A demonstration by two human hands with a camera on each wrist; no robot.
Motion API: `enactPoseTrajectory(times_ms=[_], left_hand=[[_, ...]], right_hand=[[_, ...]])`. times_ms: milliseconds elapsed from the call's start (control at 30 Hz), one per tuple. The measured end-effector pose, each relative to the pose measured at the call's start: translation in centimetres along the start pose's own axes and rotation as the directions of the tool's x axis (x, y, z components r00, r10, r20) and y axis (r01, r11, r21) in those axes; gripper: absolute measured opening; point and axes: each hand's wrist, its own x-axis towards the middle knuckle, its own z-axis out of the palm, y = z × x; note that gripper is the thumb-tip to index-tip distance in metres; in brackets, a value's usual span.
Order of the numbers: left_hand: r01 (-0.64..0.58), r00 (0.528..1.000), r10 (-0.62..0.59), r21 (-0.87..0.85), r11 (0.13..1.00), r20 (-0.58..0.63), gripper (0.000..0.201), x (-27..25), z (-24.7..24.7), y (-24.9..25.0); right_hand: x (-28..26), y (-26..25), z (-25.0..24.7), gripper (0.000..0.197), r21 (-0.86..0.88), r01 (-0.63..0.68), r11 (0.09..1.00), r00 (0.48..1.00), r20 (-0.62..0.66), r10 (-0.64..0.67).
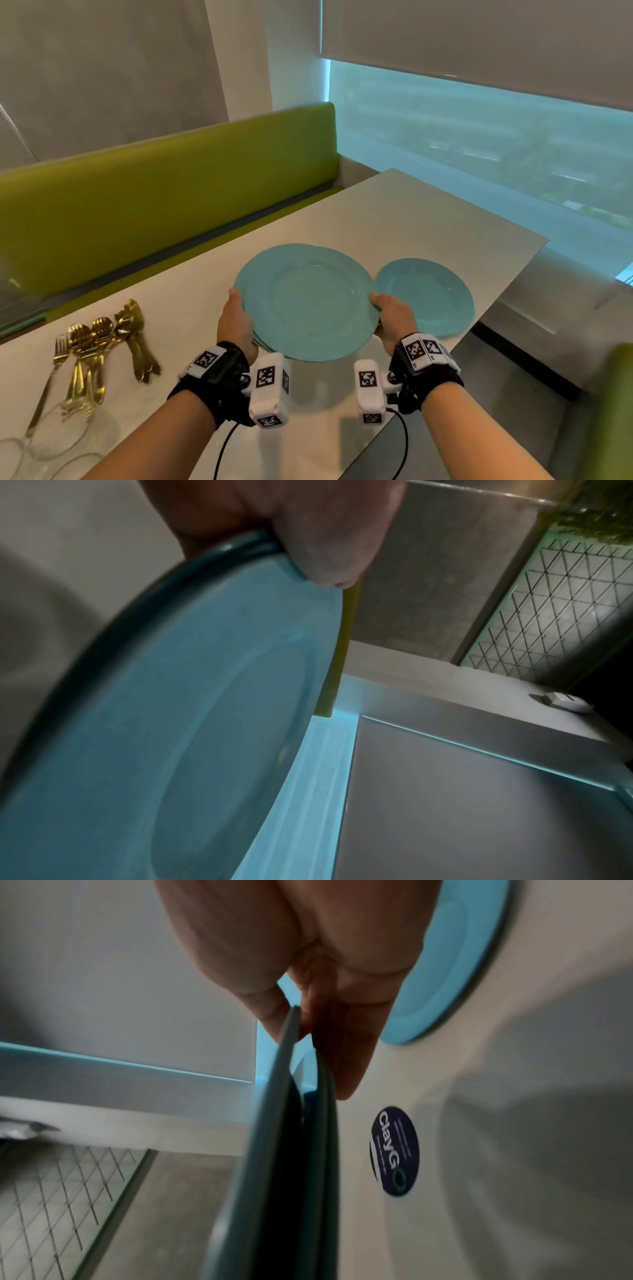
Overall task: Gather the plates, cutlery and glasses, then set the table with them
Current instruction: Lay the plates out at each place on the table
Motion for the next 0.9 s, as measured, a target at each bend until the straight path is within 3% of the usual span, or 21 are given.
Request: enactPoseTrajectory(times_ms=[100, 200, 333, 467, 667, 900], left_hand=[[-0.06, 0.993, 0.06, 0.005, 0.998, -0.103, 0.058, -0.1, -3.6, 0.6], [-0.171, 0.954, 0.177, 0.046, 0.984, -0.24, 0.055, -0.7, -6.9, 2.0], [-0.275, 0.889, 0.32, 0.178, 0.945, -0.327, 0.053, -2.6, -10.7, 5.0], [-0.302, 0.847, 0.365, 0.214, 0.929, -0.388, 0.053, -3.3, -13.6, 6.6], [-0.297, 0.887, 0.383, 0.317, 0.901, -0.258, 0.052, -5.4, -15.5, 6.0], [-0.266, 0.917, 0.333, 0.287, 0.92, -0.218, 0.059, -4.0, -17.7, 4.6]], right_hand=[[-2.6, 1.8, 0.5, 0.013, 0.138, -0.033, 0.99, 0.997, -0.071, 0.044], [-4.9, 3.9, -0.4, 0.018, 0.226, -0.058, 0.972, 0.984, -0.151, 0.094], [-7.5, 7.0, -1.6, 0.03, 0.233, -0.056, 0.971, 0.963, -0.246, 0.114], [-9.4, 10.6, -1.4, 0.031, 0.203, -0.061, 0.977, 0.944, -0.306, 0.122], [-11.1, 15.0, 0.9, 0.017, 0.085, -0.119, 0.989, 0.942, -0.307, 0.139], [-12.1, 15.7, 0.6, 0.039, -0.205, -0.209, 0.956, 0.941, -0.31, 0.139]])
